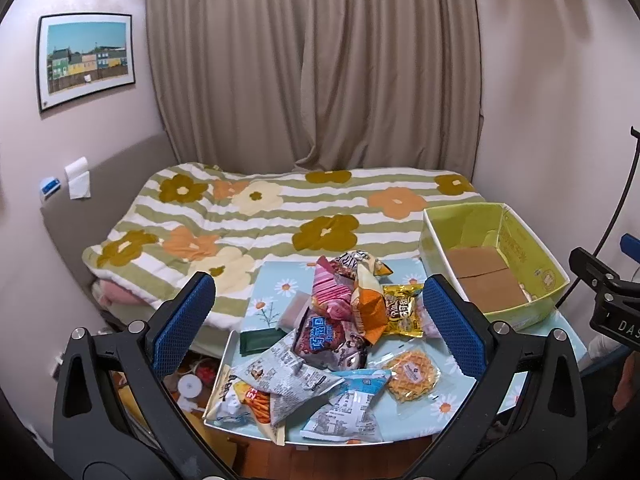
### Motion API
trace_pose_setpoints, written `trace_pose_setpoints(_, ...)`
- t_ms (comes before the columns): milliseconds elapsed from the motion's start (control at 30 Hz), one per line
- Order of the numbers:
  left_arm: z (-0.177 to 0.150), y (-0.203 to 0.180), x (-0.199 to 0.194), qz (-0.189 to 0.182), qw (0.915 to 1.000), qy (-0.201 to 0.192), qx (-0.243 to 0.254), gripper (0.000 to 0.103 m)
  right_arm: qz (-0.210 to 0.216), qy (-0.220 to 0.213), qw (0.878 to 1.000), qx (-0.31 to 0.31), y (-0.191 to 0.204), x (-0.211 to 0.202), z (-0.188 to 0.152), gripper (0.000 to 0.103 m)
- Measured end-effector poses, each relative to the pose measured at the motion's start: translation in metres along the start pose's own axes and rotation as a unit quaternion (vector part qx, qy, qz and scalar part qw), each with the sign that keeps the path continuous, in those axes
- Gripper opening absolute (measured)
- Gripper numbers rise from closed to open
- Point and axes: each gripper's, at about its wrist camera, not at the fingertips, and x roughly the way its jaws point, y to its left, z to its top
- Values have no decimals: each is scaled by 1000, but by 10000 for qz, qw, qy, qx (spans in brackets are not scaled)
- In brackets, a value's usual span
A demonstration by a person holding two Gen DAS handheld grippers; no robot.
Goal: Organize snacks
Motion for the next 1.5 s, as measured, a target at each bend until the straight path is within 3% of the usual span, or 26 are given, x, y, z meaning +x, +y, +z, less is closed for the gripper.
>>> trace_pose_setpoints(200, -1, 2, 3, 51, 10000, -9, 64, 103, -82, -23, 9999, -74, 5, 3, -2, 103)
trace_pose_setpoints(333, 1, 7, 5, -172, 9998, 41, -105, 103, -67, 24, 10000, -2, 7, 7, -3, 103)
trace_pose_setpoints(500, 2, 7, 5, -40, 10000, -46, -9, 103, -72, 49, 10000, -21, 9, 9, -4, 103)
trace_pose_setpoints(800, 2, 7, 10, -188, 9998, 74, -60, 103, -103, 31, 9999, -40, 8, 9, -2, 103)
trace_pose_setpoints(1500, -2, 5, 10, -116, 9997, 184, -55, 103, -114, 74, 9999, -22, 7, 9, 1, 103)
